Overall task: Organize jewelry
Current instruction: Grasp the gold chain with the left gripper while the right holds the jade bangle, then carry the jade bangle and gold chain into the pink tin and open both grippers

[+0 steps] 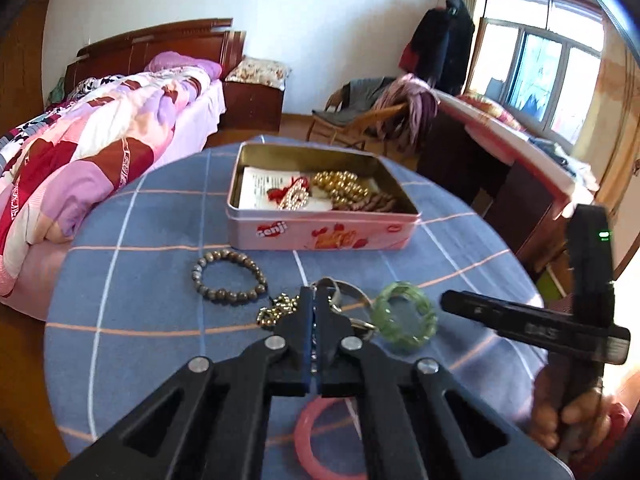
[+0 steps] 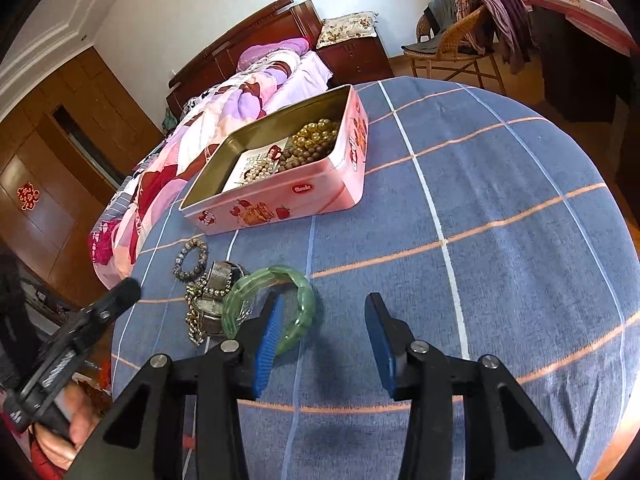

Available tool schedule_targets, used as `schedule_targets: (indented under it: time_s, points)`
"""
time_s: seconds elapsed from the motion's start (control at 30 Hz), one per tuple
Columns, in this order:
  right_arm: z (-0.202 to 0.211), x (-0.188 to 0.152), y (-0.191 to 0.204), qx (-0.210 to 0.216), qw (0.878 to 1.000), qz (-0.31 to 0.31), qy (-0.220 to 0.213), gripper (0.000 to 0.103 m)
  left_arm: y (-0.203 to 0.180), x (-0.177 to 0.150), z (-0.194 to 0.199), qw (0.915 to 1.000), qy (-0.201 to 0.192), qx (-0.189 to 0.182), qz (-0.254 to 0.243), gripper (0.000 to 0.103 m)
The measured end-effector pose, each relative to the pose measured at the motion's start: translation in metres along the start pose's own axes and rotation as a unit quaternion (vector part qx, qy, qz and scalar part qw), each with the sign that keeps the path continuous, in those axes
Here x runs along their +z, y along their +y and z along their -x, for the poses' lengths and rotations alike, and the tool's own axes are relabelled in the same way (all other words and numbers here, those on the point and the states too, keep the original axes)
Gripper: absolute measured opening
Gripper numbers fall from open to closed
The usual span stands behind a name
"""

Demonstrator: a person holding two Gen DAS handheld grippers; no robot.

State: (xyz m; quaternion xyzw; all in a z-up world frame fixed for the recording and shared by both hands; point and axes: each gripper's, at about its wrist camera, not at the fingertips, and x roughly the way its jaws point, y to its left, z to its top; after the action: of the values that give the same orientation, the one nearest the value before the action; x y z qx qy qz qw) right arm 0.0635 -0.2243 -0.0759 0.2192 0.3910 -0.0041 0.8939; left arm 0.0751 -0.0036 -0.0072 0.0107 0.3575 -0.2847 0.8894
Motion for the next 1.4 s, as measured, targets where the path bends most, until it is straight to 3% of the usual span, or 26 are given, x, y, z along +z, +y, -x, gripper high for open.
schedule_targets:
  time_s: [0.13, 0.17, 0.2, 0.27, 0.33, 0.4, 0.43, 0.47, 0.53, 0.73, 0.8, 0.83, 0.9, 0.93, 1.0, 1.03, 1.1, 1.17, 1.23, 1.4]
  points:
    - [0.004, -0.003, 0.008, 0.006, 1.0, 0.009, -0.002, 0.043, 0.009, -0.002, -0.005, 0.9995, 0.016, 0.028, -0.001, 0.001]
    - [0.005, -0.003, 0.01, 0.007, 1.0, 0.012, -0.003, 0.043, 0.012, -0.002, -0.011, 0.9989, 0.027, 0.038, 0.004, 0.008]
    - [0.006, -0.004, 0.012, 0.006, 1.0, 0.013, -0.003, 0.043, 0.014, -0.003, -0.017, 0.9986, 0.037, 0.037, 0.01, 0.016]
    - [0.007, -0.005, 0.015, 0.005, 1.0, 0.015, -0.004, 0.043, 0.016, -0.007, -0.028, 0.998, 0.051, 0.035, 0.013, 0.068]
    - [0.008, -0.005, 0.016, 0.005, 1.0, 0.015, -0.004, 0.043, 0.013, -0.008, -0.036, 0.9972, 0.052, 0.053, 0.006, 0.073]
    - [0.009, -0.006, 0.016, 0.002, 1.0, 0.016, -0.004, 0.043, 0.013, -0.008, -0.045, 0.9967, 0.056, 0.059, 0.007, 0.072]
    - [0.009, -0.006, 0.015, 0.001, 1.0, 0.015, -0.004, 0.043, 0.014, -0.007, -0.051, 0.9964, 0.058, 0.061, 0.009, 0.065]
    - [0.01, -0.005, 0.014, 0.001, 1.0, 0.013, -0.005, 0.043, 0.014, -0.006, -0.055, 0.9962, 0.064, 0.059, 0.008, 0.043]
    - [0.01, -0.005, 0.01, 0.002, 1.0, 0.007, -0.005, 0.043, 0.016, -0.006, -0.069, 0.9949, 0.09, 0.041, 0.022, 0.025]
    - [0.005, -0.006, 0.005, 0.0, 1.0, 0.003, 0.004, 0.043, 0.015, -0.004, -0.072, 0.9946, 0.098, 0.016, 0.03, 0.021]
    - [0.004, -0.008, 0.004, 0.001, 1.0, 0.002, 0.007, 0.043, 0.012, -0.005, -0.071, 0.9946, 0.099, 0.024, 0.021, 0.03]
    - [0.004, -0.008, 0.004, 0.001, 1.0, 0.003, 0.007, 0.043, 0.011, -0.005, -0.071, 0.9943, 0.098, 0.036, 0.019, 0.042]
    - [0.005, -0.009, 0.003, -0.002, 1.0, 0.006, 0.006, 0.043, 0.011, -0.004, -0.071, 0.9944, 0.097, 0.038, 0.021, 0.046]
    - [0.005, -0.009, 0.003, -0.002, 1.0, 0.006, 0.006, 0.043, 0.01, -0.004, -0.073, 0.9945, 0.097, 0.035, 0.02, 0.044]
    - [0.006, -0.009, 0.003, -0.001, 1.0, 0.005, 0.006, 0.043, 0.004, -0.002, -0.076, 0.9946, 0.099, 0.031, 0.005, 0.017]
    - [0.007, -0.009, 0.002, -0.002, 1.0, 0.005, 0.005, 0.043, 0.0, -0.002, -0.077, 0.9947, 0.1, 0.027, 0.0, 0.013]
    - [0.01, -0.008, 0.002, -0.001, 1.0, 0.002, 0.002, 0.043, -0.007, -0.002, -0.077, 0.9945, 0.098, 0.031, -0.018, 0.012]
    - [0.014, -0.008, 0.002, -0.001, 1.0, 0.001, -0.002, 0.044, -0.01, -0.001, -0.071, 0.9958, 0.089, 0.011, -0.016, 0.005]
    - [0.018, -0.008, 0.002, -0.004, 1.0, 0.002, -0.007, 0.043, -0.01, 0.0, -0.056, 0.9977, 0.065, -0.016, 0.002, 0.005]
    - [0.024, -0.01, -0.002, -0.003, 1.0, -0.007, -0.011, 0.043, -0.014, 0.007, -0.013, 0.999, 0.01, -0.042, 0.009, 0.005]
